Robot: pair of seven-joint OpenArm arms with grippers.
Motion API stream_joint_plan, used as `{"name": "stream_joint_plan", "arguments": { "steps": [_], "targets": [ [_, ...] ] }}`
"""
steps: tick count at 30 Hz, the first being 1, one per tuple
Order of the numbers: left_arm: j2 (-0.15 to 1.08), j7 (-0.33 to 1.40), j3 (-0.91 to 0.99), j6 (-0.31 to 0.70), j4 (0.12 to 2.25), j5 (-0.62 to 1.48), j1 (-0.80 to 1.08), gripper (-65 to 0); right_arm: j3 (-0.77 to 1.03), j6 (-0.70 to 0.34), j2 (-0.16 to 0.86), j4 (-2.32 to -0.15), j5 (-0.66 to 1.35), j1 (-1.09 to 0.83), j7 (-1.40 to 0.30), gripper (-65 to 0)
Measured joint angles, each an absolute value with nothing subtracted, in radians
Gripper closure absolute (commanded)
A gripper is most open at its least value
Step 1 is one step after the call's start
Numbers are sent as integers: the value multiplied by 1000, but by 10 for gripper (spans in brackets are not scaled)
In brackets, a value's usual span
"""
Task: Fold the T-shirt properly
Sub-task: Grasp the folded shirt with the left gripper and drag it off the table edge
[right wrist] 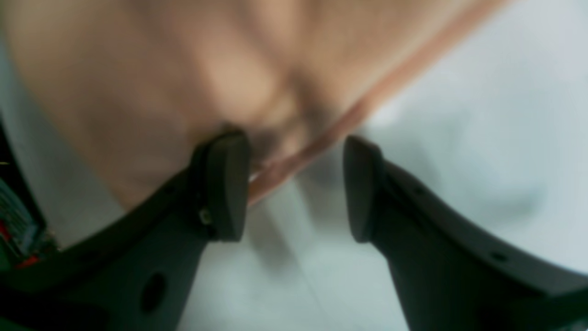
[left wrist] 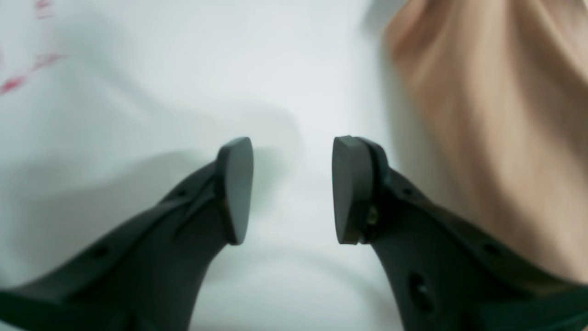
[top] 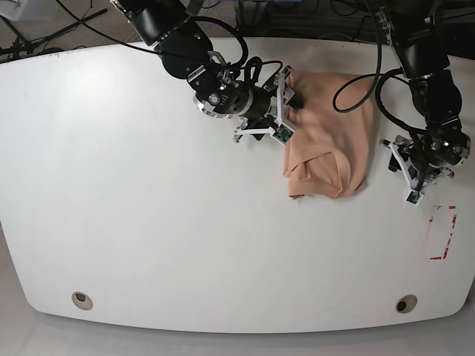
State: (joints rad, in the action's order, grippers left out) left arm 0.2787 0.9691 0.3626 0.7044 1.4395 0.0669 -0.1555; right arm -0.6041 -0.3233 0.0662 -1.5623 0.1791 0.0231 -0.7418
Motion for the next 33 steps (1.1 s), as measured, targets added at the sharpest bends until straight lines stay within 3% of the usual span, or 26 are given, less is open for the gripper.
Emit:
{"name": "stream_joint_plan", "arguments": {
  "steps": [6, 13, 15, 19, 22, 25, 33],
  "targets": [
    [312, 1027, 377, 698, 1708, 59, -104, -260, -605, -323, 27, -1565, 181, 33, -738, -306],
    [174, 1056, 304, 698, 1974, 53, 46, -262, -601, -329, 92, -1570, 186, 31, -741, -306],
    [126, 1051, 259, 700, 1983, 63, 81, -275, -564, -327, 110, -1571, 186, 19, -745, -306],
    [97, 1050, 167, 702, 1980, 63, 128, -364, -426, -341, 136, -1615, 199, -4, -744, -306],
    [93, 1039, 103, 698, 1980, 62, 156, -371, -333, -402, 160, -1637, 283, -13, -740, -306],
    [23, 973, 96, 609, 1979, 57, 203, -372, -243, -428, 170, -1635, 370, -17, -744, -306],
    [-13, 908, 105, 458, 1895, 52, 230, -368, -121, -420, 233, -1635, 514, -18, -741, -306]
  ]
}}
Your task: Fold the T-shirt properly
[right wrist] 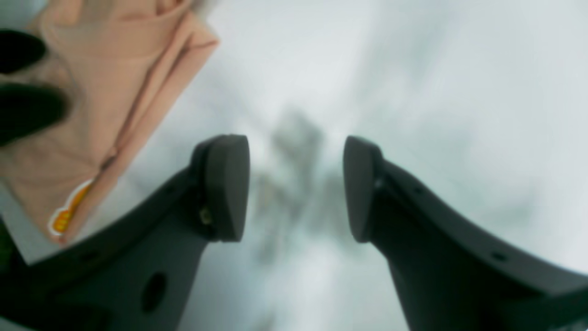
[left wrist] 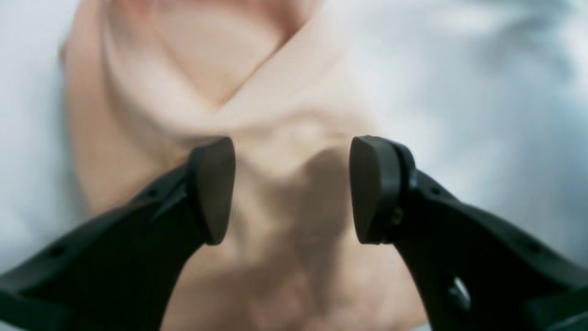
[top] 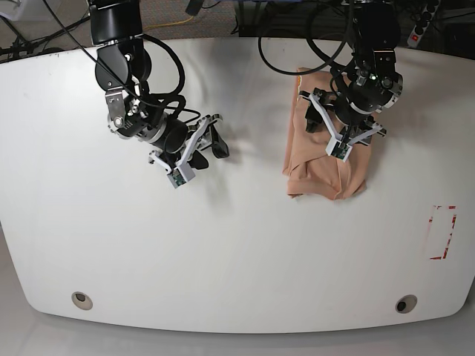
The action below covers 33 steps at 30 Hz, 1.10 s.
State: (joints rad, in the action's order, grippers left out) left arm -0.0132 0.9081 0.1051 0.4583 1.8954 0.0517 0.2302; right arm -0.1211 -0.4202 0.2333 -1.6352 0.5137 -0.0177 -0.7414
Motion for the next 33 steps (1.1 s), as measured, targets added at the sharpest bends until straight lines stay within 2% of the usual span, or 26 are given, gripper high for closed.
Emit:
{"name": "stream_joint_plan", "arguments": {
  "steps": [4, 6, 12, 15, 20, 27, 33],
  "targets": [
    [-23, 853, 137, 455, 1828, 60, 237, -369, -96, -423, 250, -1635, 550, -23, -743, -306],
    [-12, 767, 170, 462, 1782, 78, 239, -369, -92, -423, 261, -1635, 551, -22, -744, -306],
    [97, 676, 262, 501, 1637, 133, 205, -369, -90, -425, 256, -1638, 560, -37, -742, -306],
    [163, 642, 362, 580, 1546, 135, 178, -368, -61, -426, 257, -1639, 557, -47, -745, -306],
    [346, 559, 540, 694, 1309, 149, 130, -368, -54, -420, 260, -1641, 559, -43, -741, -306],
    [574, 479, 694, 703, 994, 104, 99, -368, -57, -423, 263, -1641, 554, -42, -744, -306],
    [648, 494, 736, 698, 945, 69, 112, -367, -63, -422, 255, -1701, 552, -44, -741, -306]
  ]
}}
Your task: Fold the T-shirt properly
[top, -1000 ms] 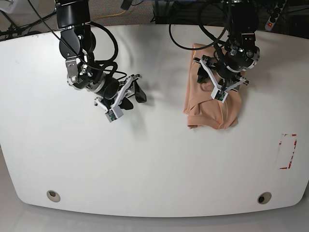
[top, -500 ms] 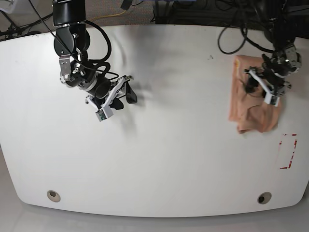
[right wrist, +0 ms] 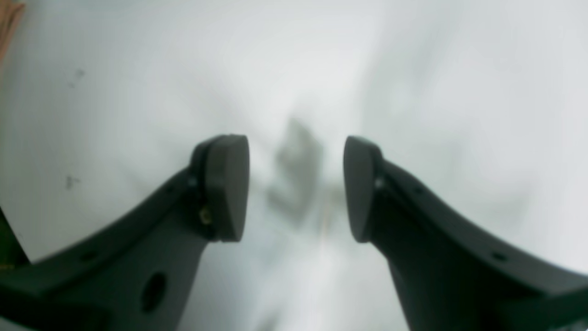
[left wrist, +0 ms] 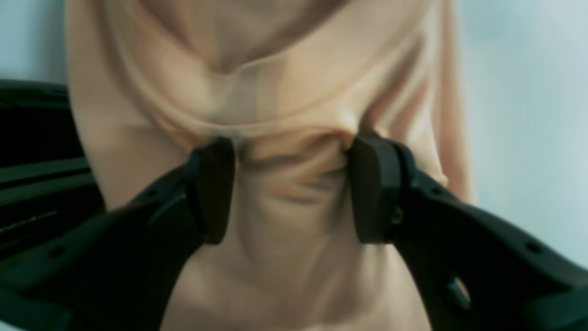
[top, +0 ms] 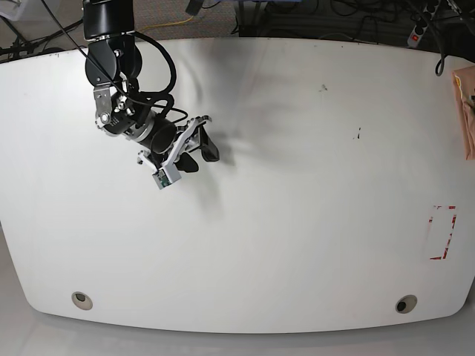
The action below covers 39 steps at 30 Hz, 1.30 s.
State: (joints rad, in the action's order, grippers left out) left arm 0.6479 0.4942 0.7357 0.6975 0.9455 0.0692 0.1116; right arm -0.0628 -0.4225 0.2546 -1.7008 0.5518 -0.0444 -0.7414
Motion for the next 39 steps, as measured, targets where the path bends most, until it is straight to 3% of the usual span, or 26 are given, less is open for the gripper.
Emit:
{"name": "stream_joint_plan", "arguments": {
  "steps": [10, 14, 20, 23, 26, 31, 39],
  "targets": [
    [631, 582, 738, 697, 1259, 139, 108, -367, -58, -419, 276, -1739, 550, -45, -741, -306],
    [511, 587, 733, 699, 1451, 131, 110, -367, -58, -420, 310, -1740, 510, -45, -722, -306],
    [315, 581, 624, 702, 1672, -14, 116, -349, -59, -417, 304, -1739, 235, -77, -541, -306],
    [227, 488, 565, 700, 1736, -88, 144, -296, -44, -420, 262, -1737, 87, -119, -398, -306],
    [170, 345, 501, 691, 1751, -119, 204, -285, -4, -424, 214, -1725, -32, -165, -266, -306],
    [93, 178, 432, 547, 1749, -149, 334, -281, 121, -422, 134, -1639, -120, -237, 0, -306],
    [-25, 20, 392, 465, 1749, -143, 522, -279, 196, -430, 117, -1623, -125, -408, 96, -306]
  ]
}}
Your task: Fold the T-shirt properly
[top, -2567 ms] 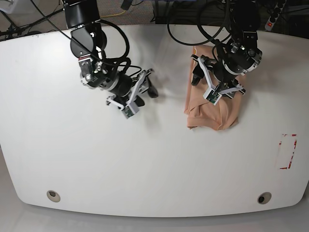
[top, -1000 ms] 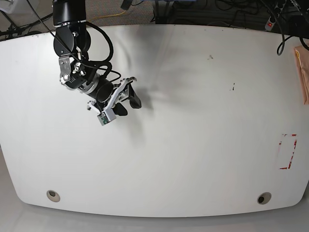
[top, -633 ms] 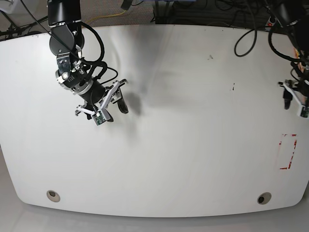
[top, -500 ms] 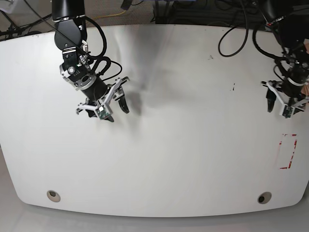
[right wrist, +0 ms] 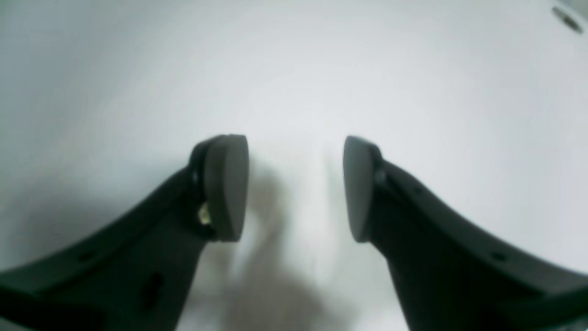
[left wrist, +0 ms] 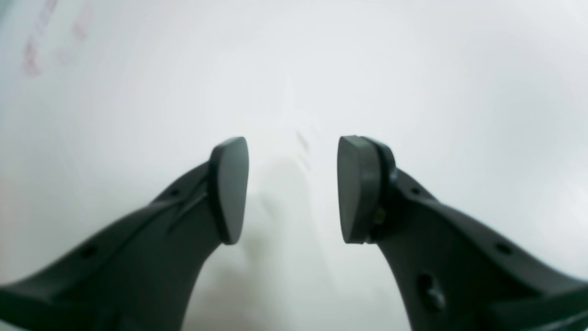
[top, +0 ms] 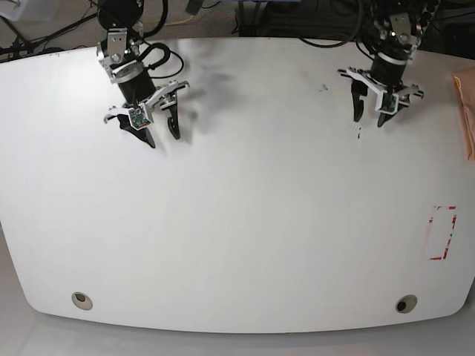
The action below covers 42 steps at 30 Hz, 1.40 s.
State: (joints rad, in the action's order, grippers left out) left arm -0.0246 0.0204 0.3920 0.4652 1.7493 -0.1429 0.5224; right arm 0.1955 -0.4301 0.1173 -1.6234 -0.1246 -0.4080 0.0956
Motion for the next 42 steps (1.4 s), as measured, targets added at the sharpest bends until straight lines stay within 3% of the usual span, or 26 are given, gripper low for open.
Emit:
{"name": "stream_joint_plan", "arguments": {
  "steps": [8, 15, 25, 33, 42],
  "targets": [
    [-162, 6, 374, 463, 1861, -141, 749, -185, 250, -418, 163, -1655, 83, -608, 102, -306],
    [-157, 8, 326, 457, 1894, -118, 971, -183, 275, -424, 155, -1740, 127, -834, 108, -306],
    [-141, -4, 332, 457, 1814, 104, 1202, -183, 245, -411, 160, -1674, 219, -1100, 304, -306],
    [-19, -7, 335, 443, 1446, 152, 1059, -183, 114, -416, 155, -1294, 213, -1083, 436, -306],
    [51, -15, 331, 446, 930, 47, 732, -183, 21, -366, 160, -850, 217, -789, 489, -306]
  ]
}}
